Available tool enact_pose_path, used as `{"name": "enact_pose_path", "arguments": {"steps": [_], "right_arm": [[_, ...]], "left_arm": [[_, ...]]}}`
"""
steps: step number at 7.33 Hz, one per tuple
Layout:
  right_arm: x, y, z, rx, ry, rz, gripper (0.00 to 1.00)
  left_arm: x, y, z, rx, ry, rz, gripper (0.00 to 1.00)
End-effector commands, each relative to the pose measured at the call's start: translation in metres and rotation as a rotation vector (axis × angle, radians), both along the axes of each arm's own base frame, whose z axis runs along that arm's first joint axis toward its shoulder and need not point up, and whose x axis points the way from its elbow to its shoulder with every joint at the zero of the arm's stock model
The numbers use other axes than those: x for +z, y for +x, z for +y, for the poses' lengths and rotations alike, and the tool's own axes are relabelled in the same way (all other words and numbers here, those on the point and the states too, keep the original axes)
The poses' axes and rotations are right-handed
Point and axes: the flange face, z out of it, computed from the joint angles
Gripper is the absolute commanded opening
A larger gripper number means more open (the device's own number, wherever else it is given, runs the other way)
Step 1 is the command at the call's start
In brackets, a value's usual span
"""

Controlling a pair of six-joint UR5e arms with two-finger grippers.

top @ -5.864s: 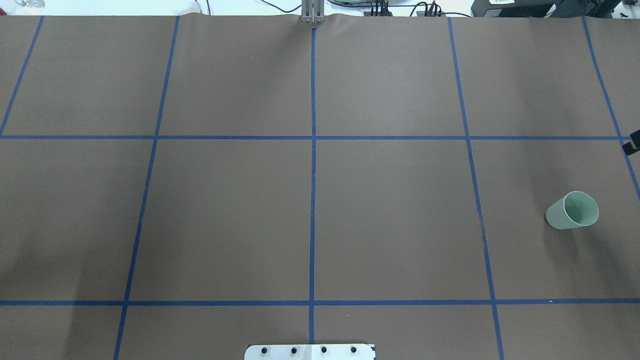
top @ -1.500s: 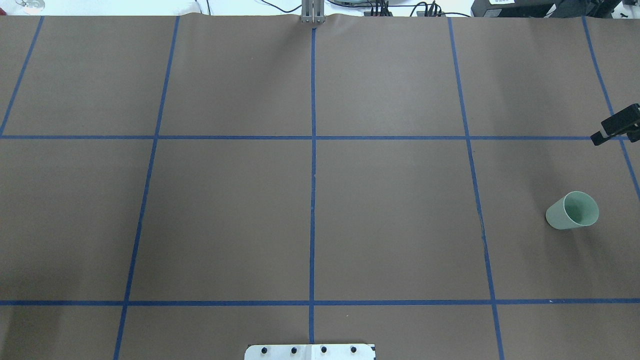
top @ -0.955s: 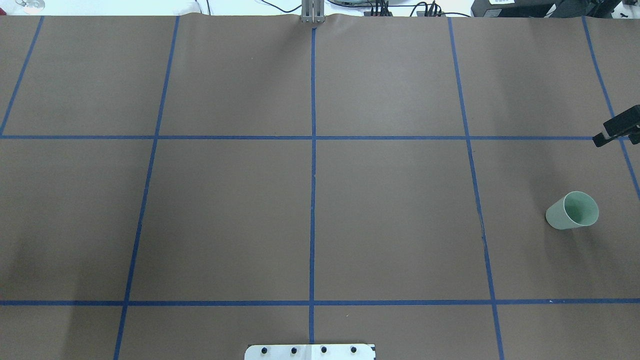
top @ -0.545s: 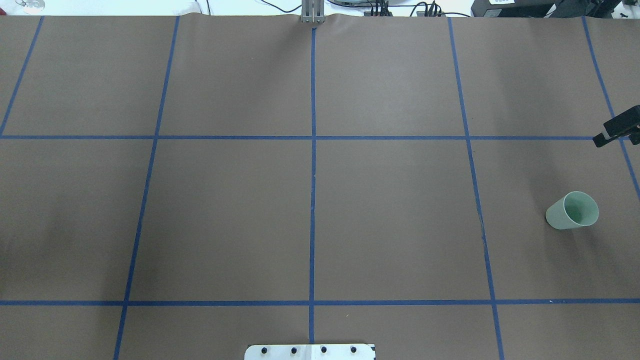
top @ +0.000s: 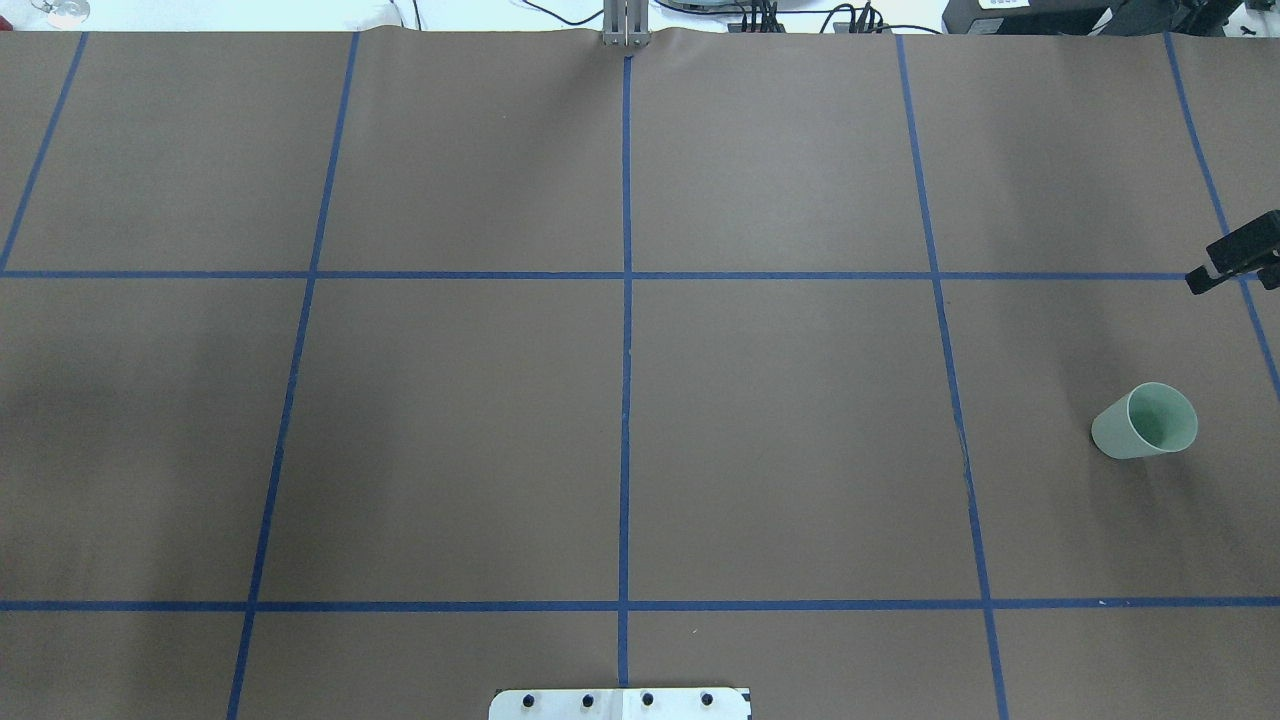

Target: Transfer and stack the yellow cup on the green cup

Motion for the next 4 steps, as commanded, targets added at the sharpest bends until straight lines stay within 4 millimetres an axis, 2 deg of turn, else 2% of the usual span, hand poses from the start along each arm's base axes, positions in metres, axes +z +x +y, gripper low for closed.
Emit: {"name": "enact_pose_path", "arguments": {"steps": [1, 2, 3, 4], "right_arm": [[-0.002, 0.0, -0.001, 0.001, 0.011, 0.002, 1.0], [-0.001, 0.0, 0.0, 0.001, 0.01, 0.004, 1.0], [0.0, 0.0, 0.001, 0.0, 0.006, 0.001, 1.0], [0.003, -0.001, 0.001, -0.001, 0.0, 0.002, 1.0]], "left_arm": [[-0.102, 0.051, -0.058, 0.291, 0.257, 0.06, 0.0], [-0.135, 0.066, -0.069, 0.388, 0.382, 0.113, 0.0], [-0.164, 0.071, -0.069, 0.566, 0.518, 0.118, 0.0], [-0.175, 0.078, -0.073, 0.675, 0.66, 0.114, 0.0]]}}
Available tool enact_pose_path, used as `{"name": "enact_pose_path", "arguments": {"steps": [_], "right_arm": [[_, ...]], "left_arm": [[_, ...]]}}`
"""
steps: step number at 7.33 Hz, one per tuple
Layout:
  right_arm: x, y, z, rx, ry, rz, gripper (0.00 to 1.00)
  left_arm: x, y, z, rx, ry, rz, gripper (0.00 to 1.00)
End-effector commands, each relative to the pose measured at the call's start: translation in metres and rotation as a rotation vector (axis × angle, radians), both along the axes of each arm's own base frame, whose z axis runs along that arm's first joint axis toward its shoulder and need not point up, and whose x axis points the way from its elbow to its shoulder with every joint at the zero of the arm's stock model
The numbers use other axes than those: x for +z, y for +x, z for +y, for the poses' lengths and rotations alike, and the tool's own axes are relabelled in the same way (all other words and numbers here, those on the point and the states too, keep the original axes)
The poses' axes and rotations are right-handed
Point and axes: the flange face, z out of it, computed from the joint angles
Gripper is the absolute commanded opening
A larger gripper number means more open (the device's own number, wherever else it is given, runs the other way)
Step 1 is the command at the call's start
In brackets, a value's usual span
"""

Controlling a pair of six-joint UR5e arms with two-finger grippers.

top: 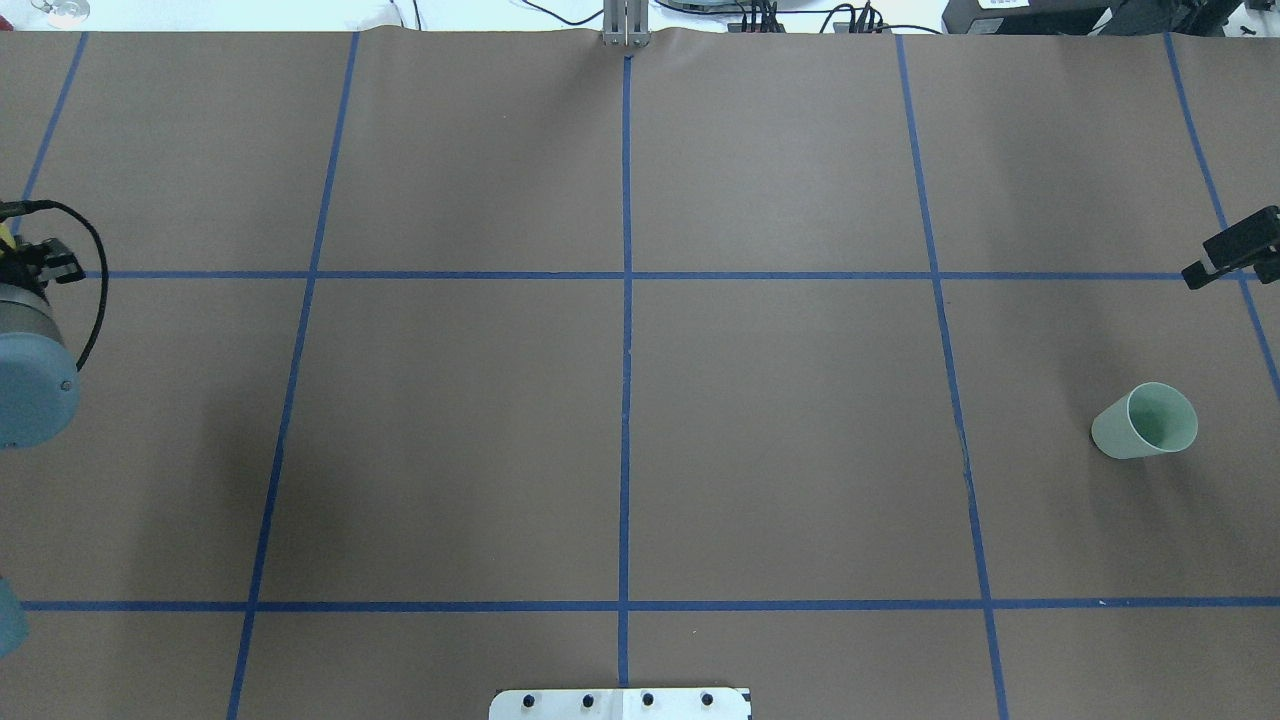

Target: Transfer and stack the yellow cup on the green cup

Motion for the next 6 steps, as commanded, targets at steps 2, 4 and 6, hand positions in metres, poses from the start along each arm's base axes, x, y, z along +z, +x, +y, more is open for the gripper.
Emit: {"name": "enact_pose_path", "arguments": {"steps": [2, 4, 6], "right_arm": [[0.005, -0.001, 0.0, 0.0, -0.013, 0.001, 1.0], [-0.001, -0.002, -0.002, -0.002, 0.0, -0.005, 1.0], [-0.021, -0.011, -0.013, -0.016, 0.028, -0.032, 1.0]], "left_arm": [[-0.072, 0.075, -0.029, 0.262, 0.421, 0.095, 0.0], [-0.113, 0.159, 0.025, 0.47, 0.502, 0.163, 0.0], [-0.193, 0.23, 0.074, 0.618, 0.578, 0.332, 0.0]]}}
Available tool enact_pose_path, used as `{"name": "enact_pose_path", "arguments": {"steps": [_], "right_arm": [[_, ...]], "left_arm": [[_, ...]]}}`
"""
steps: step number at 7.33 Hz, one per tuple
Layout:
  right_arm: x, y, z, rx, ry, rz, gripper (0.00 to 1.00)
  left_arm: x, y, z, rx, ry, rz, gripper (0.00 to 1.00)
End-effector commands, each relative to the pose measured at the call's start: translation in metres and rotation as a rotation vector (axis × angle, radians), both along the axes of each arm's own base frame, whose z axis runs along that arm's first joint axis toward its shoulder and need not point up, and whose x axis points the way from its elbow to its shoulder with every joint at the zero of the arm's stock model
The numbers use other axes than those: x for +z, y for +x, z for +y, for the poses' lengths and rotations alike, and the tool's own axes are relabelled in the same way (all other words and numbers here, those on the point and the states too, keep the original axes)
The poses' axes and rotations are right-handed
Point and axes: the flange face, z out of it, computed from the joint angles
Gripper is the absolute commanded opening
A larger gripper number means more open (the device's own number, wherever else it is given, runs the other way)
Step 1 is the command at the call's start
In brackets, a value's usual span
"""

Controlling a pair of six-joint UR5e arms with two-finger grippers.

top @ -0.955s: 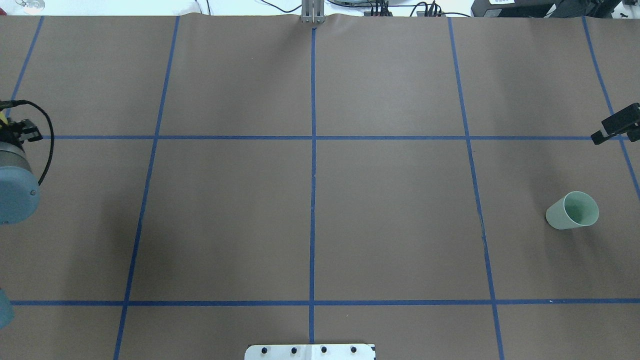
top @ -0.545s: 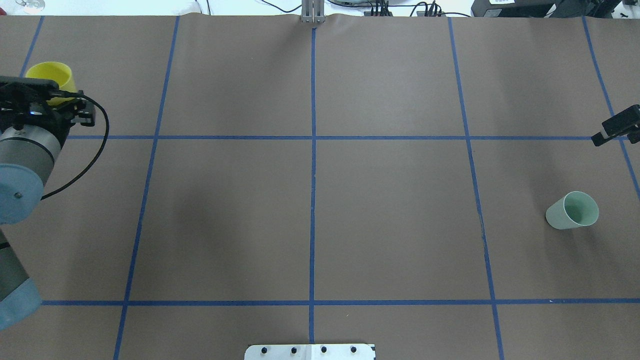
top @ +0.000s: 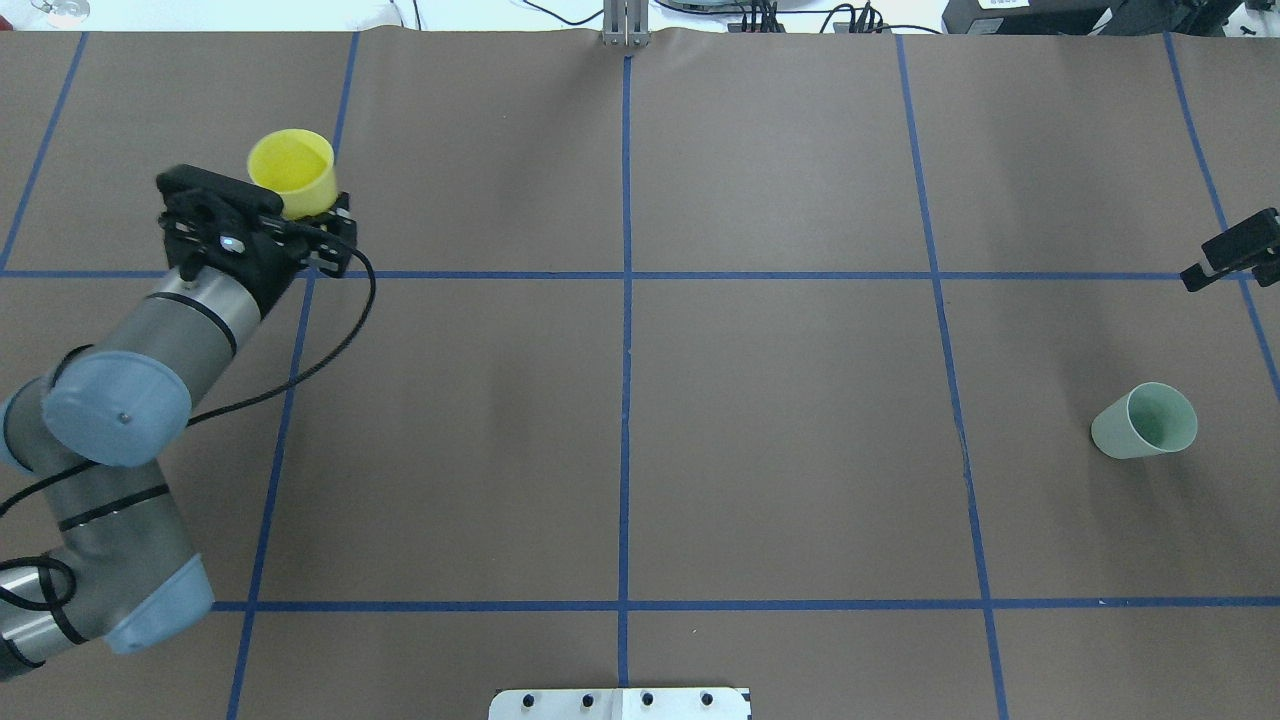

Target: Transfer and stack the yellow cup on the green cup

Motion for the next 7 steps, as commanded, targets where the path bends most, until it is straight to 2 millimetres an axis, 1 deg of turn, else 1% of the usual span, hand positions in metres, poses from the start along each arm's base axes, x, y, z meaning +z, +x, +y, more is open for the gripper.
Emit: {"name": "enact_pose_path", "arguments": {"steps": [1, 2, 3, 4, 5, 6, 7], "right_arm": [[-0.028, -0.01, -0.009, -0.022, 0.041, -0.047, 1.0], [-0.032, -0.011, -0.008, -0.033, 0.044, -0.084, 1.0], [-0.035, -0.014, -0.007, -0.043, 0.055, -0.104, 1.0], [-0.041, -0.025, -0.006, -0.069, 0.06, -0.124, 1.0], [-0.057, -0.04, -0.01, -0.097, 0.088, -0.136, 1.0], [-0.076, -0.061, -0.013, -0.126, 0.107, -0.15, 1.0], [-0.108, -0.084, -0.018, -0.126, 0.065, -0.184, 1.0]], "left_arm": [[-0.051, 0.054, 0.042, 0.251, 0.057, 0.104, 0.0], [-0.053, 0.052, 0.02, 0.334, 0.122, 0.048, 0.0], [-0.092, 0.058, 0.001, 0.377, 0.302, 0.009, 0.0], [-0.105, 0.079, -0.011, 0.387, 0.321, 0.036, 0.0], [-0.125, 0.093, -0.023, 0.377, 0.333, 0.051, 0.0], [-0.127, 0.087, -0.027, 0.362, 0.357, 0.081, 0.0], [-0.114, 0.101, -0.032, 0.386, 0.343, 0.055, 0.0]]}}
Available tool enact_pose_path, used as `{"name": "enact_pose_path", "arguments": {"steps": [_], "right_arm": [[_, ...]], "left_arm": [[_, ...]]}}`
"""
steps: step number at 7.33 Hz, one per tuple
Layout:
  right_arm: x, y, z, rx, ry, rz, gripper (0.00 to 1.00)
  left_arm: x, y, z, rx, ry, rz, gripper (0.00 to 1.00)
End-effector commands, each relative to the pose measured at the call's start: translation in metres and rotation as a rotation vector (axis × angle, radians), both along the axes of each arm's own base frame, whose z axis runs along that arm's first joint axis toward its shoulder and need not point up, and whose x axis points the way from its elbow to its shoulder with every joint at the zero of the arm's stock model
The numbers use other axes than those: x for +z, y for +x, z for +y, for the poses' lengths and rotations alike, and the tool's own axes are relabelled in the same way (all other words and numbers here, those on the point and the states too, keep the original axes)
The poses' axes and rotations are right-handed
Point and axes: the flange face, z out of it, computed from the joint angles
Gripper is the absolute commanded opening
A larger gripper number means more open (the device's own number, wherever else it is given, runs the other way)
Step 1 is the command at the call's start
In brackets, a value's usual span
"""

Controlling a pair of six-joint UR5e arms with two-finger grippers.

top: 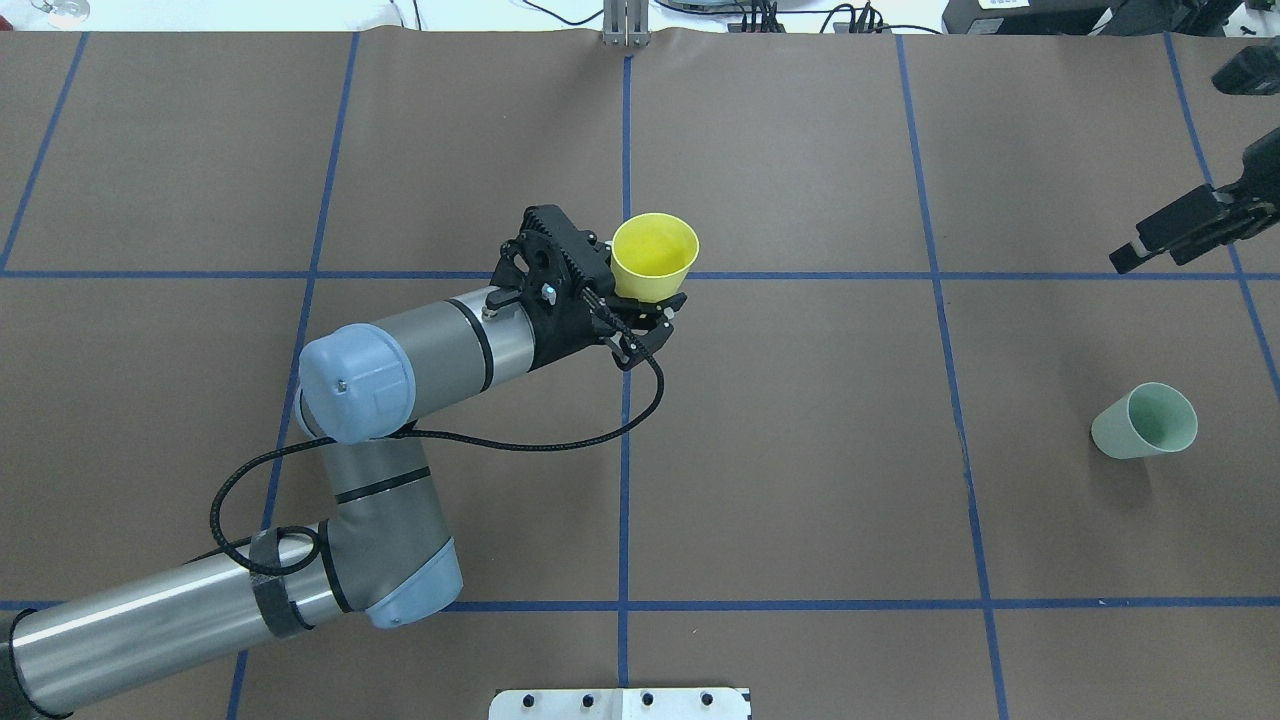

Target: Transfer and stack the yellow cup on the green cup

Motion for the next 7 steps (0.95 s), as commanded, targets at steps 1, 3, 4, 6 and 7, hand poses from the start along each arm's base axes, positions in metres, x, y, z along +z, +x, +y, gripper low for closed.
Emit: {"name": "enact_pose_path", "arguments": {"steps": [1, 3, 4, 6, 7], "right_arm": [[-0.073, -0.047, -0.01, 0.001, -0.066, -0.053, 1.0], [-0.136, -0.112, 0.004, 0.001, -0.155, -0.088, 1.0], [-0.16, -0.143, 0.012, 0.003, -0.169, -0.085, 1.0], [-0.19, -0.174, 0.021, 0.021, -0.185, -0.078, 1.0], [-0.203, -0.188, 0.026, 0.035, -0.195, -0.073, 1.0]], "left_arm": [[-0.01, 0.029, -0.02, 0.044, 0.015, -0.007, 0.0], [-0.002, 0.033, -0.022, 0.088, 0.026, -0.016, 0.0], [0.004, 0.033, -0.02, 0.109, 0.036, -0.028, 0.0], [0.024, 0.03, -0.009, 0.121, 0.04, -0.024, 0.0], [0.037, 0.026, -0.004, 0.122, 0.045, -0.018, 0.0]]}}
